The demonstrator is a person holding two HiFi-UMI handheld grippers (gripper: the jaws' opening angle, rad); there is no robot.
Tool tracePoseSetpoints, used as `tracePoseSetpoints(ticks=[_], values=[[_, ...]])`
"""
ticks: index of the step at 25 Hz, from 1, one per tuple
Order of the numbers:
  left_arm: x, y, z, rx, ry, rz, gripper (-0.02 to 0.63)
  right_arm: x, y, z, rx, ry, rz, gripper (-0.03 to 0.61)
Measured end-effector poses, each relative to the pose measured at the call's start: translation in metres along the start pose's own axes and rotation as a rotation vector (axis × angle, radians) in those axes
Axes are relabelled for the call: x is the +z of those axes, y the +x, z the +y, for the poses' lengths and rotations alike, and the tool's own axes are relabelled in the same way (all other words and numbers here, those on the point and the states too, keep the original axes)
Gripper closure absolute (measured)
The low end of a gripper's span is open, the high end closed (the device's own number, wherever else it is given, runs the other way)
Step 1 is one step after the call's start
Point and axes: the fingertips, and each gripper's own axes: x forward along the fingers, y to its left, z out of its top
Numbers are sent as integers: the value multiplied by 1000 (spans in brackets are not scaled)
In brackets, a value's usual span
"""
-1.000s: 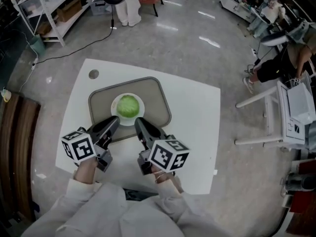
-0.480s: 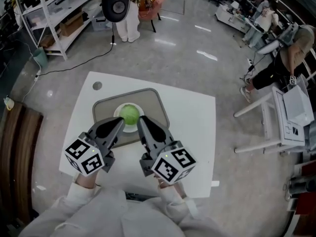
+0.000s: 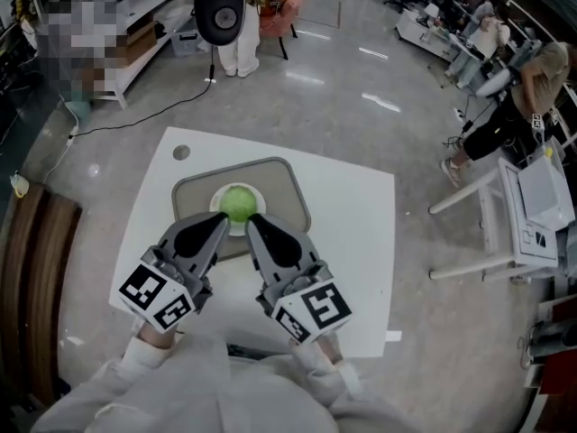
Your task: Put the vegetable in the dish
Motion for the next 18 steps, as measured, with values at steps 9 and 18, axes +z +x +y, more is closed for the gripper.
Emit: tracePoseSetpoints(ticks=[9,18], values=[[-6,-6,2,38,48,30,606,-10,-8,0,-59,-74,52,558],[-21,-4,-1,39,24,64,606,-17,-18,-11,-83,-42,67,565]])
